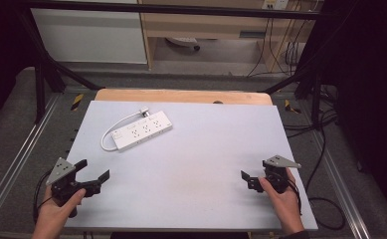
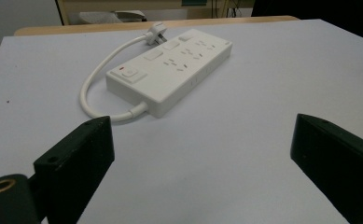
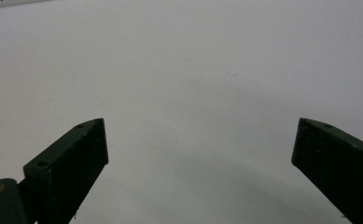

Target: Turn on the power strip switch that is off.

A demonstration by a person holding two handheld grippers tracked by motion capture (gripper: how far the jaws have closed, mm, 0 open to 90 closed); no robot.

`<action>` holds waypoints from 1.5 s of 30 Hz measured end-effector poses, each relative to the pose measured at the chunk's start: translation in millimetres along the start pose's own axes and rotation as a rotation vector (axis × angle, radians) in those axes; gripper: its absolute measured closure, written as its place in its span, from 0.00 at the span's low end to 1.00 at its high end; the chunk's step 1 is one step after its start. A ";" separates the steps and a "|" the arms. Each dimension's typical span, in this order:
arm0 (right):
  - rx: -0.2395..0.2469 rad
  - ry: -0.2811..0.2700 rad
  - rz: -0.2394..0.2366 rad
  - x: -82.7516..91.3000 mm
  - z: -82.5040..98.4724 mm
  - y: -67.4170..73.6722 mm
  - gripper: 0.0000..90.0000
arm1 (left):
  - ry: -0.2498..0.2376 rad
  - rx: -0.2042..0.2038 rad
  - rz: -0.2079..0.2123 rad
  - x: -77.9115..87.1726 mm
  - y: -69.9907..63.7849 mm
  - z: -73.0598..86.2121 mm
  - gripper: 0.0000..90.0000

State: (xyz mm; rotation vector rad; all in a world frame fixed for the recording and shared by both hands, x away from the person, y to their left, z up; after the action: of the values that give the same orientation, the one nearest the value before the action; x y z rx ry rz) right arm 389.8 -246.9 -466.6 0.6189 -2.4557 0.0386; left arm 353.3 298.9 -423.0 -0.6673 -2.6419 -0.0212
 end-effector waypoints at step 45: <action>-0.021 -0.060 -0.046 5.3 -8.1 3.4 0.05 | 0.003 -0.033 -0.018 -90.7 15.3 -94.9 0.08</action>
State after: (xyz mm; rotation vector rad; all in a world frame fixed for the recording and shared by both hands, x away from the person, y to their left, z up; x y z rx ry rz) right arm 389.0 -244.7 -456.6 0.6755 -2.4953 -0.0246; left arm 469.7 260.8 -373.5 -0.6540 -2.6502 -0.0702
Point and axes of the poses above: each handheld gripper's, and its own axes: x roughly backward along the jaws, z roughly out of its underside, y roughly to its left, the point moved 4 cm from there along -x, roughly forward along the jaws, and after that the axes turned 1 degree about -x, right-handed, at the moved point
